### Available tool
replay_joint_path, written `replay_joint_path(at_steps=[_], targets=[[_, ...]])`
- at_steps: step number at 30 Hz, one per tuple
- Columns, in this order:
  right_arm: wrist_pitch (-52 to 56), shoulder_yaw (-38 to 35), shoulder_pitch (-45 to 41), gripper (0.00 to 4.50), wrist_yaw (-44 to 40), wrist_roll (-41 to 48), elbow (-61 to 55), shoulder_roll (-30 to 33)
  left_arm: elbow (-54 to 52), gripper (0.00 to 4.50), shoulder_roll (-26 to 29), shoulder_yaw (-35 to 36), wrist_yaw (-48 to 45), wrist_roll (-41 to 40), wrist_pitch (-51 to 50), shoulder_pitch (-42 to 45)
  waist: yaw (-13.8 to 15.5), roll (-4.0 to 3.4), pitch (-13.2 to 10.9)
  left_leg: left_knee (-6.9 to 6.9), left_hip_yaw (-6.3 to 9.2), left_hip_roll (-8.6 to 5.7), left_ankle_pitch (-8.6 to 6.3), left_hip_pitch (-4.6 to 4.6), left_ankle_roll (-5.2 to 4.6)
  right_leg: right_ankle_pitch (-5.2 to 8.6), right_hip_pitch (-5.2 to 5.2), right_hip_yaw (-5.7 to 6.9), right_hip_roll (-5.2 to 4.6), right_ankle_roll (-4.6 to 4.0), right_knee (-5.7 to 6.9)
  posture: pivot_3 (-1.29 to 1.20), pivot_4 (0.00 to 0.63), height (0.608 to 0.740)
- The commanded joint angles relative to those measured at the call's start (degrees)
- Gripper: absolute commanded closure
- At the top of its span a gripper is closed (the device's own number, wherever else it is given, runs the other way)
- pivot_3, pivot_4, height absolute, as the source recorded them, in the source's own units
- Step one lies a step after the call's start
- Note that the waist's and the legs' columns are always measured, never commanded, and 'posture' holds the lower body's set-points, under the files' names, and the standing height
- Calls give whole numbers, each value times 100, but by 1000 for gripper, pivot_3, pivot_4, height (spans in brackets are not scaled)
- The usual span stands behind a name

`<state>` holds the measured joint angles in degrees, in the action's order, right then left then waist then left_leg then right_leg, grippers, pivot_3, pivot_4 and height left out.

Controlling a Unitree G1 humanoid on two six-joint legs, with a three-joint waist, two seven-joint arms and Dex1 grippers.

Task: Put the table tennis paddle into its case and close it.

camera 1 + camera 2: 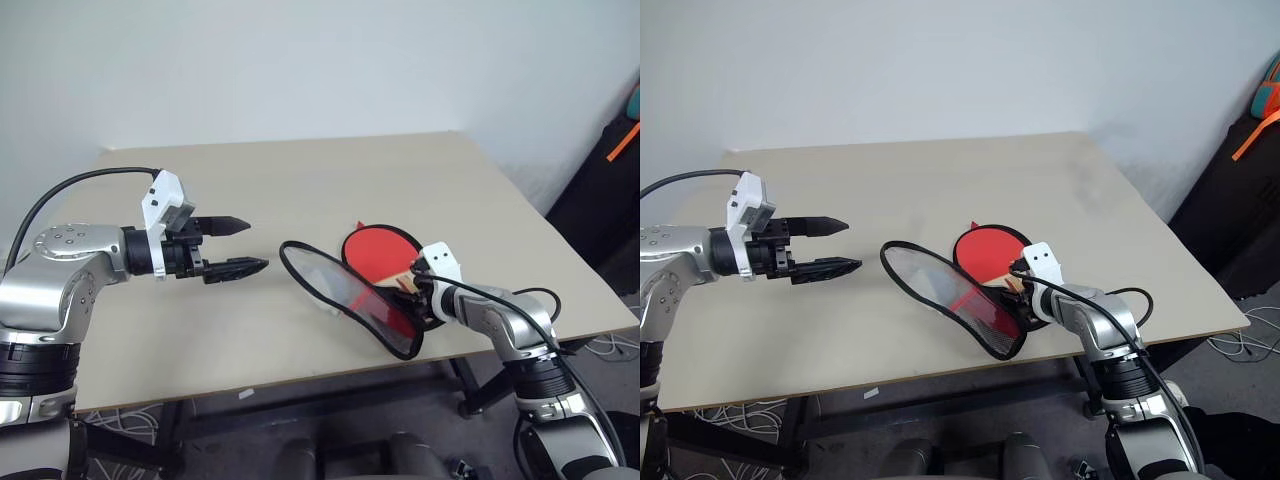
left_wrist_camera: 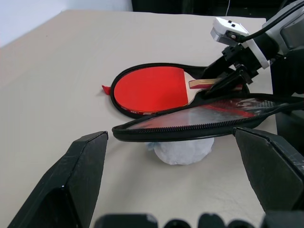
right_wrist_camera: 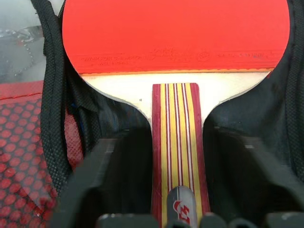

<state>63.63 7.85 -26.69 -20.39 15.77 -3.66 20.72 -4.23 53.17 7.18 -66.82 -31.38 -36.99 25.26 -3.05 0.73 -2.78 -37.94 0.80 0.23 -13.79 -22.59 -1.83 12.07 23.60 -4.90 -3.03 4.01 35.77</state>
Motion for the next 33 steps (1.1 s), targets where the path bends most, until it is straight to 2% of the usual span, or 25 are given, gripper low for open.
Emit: replay_joint_path(at_steps=[1,7,12,15,18,24,29,33], targets=[[321,-514,-417,42,-358,415,-733,278,-83,0,76,97,-53,-49,37,96,0,-1,-1,0,0,0,0,0,0,0,0,0,0,0,0,0,0,740],[914,-1513,-961,42,-1237,1417,-1385,1064,-118,0,186,153,-166,-33,55,-85,8,-1,-1,1,1,3,0,2,0,0,-2,2,2,0,-1,0,0,740],[516,-1777,-1163,42,-1861,1700,-1415,1971,-171,0,285,131,-212,53,133,-478,5,0,-1,0,-2,4,-1,2,-1,2,-2,1,0,-3,-4,0,0,740],[269,-1770,-1233,0,-2025,1652,-1226,2318,-101,572,207,130,-149,129,263,-726,5,-1,-1,2,-7,9,-1,5,0,7,0,1,1,-15,-4,0,0,740],[115,-1728,-1264,0,-2091,1611,-1072,2487,-159,1602,102,96,-108,150,349,-948,6,-1,-1,3,-12,10,-1,3,0,6,4,-1,1,-18,-3,0,0,740],[36,-1667,-1364,0,-2040,1627,-985,2504,-508,3716,-508,-162,432,113,207,-1039,40,6,-2,-5,-12,9,-1,-1,0,2,3,-3,1,-14,-3,0,0,740],[30,-1658,-1300,0,-1953,1609,-976,2478,-753,3716,-876,-357,735,52,15,-908,38,8,-1,-6,-13,9,-2,0,0,-2,2,-5,1,-9,-3,0,0,740],[-12,-1618,-1244,0,-1960,1550,-900,2566,-655,3716,-1268,-630,915,99,-46,-426,47,9,-1,-9,-10,7,-1,-1,0,-3,-1,-3,2,-8,-2,0,0,740]])
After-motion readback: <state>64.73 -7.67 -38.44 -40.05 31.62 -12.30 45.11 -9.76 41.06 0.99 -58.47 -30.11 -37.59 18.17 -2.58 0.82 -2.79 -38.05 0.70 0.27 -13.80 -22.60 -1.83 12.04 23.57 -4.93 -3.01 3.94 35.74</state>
